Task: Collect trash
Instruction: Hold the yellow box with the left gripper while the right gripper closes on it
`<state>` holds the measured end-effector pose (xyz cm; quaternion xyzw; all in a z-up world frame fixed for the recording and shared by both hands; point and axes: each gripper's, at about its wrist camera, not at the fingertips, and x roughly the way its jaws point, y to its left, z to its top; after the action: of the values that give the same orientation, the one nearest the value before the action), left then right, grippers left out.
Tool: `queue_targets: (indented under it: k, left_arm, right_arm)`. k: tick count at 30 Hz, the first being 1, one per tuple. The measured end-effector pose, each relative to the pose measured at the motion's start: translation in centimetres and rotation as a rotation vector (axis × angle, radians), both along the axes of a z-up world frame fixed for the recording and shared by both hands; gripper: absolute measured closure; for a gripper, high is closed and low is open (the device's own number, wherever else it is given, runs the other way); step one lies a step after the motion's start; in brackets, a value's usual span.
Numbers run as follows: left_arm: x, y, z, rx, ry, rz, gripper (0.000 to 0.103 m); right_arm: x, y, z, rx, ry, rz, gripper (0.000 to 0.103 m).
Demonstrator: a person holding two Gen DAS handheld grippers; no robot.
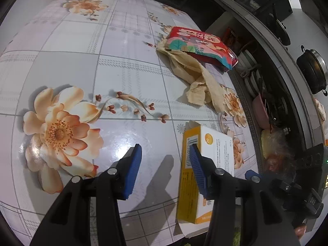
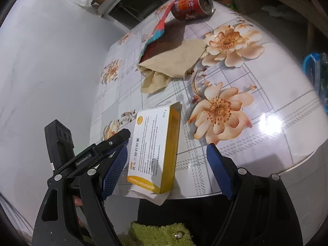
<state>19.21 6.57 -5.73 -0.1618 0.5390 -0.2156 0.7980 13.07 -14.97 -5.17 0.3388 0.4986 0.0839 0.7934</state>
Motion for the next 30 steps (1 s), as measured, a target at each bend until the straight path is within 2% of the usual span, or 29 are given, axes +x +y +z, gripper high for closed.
queue_targets:
  k: [5, 9, 15, 20, 30]
  left_arm:
    - [0.0, 0.4, 0.0, 0.001, 0.005, 0.004, 0.056]
    - [0.0, 0.8, -0.1, -0.015, 0.005, 0.018, 0.056]
    - [-0.1, 1.0, -0.2, -0.004, 0.0, 0.025, 0.056]
    - [-0.2, 0.9, -0.2, -0.002, -0.004, 0.024, 0.056]
    - [-0.2, 0.6, -0.2, -0.038, -0.018, 0.046, 0.056]
  right_arm:
    - [0.5, 0.5, -0.8, 0.01, 0.001, 0.005, 0.027]
    - [0.9, 0.4, -2.0, 0.02, 0.043, -0.007, 0.027]
    - [0.4, -0.6, -1.7, 0.016, 0.043, -0.04, 0.027]
    - [0.1, -0.6, -1.5, 0.027, 0.037, -0.024, 0.027]
    - [-0.6, -0.7, -1.3, 0.047, 0.012, -0.031, 0.027]
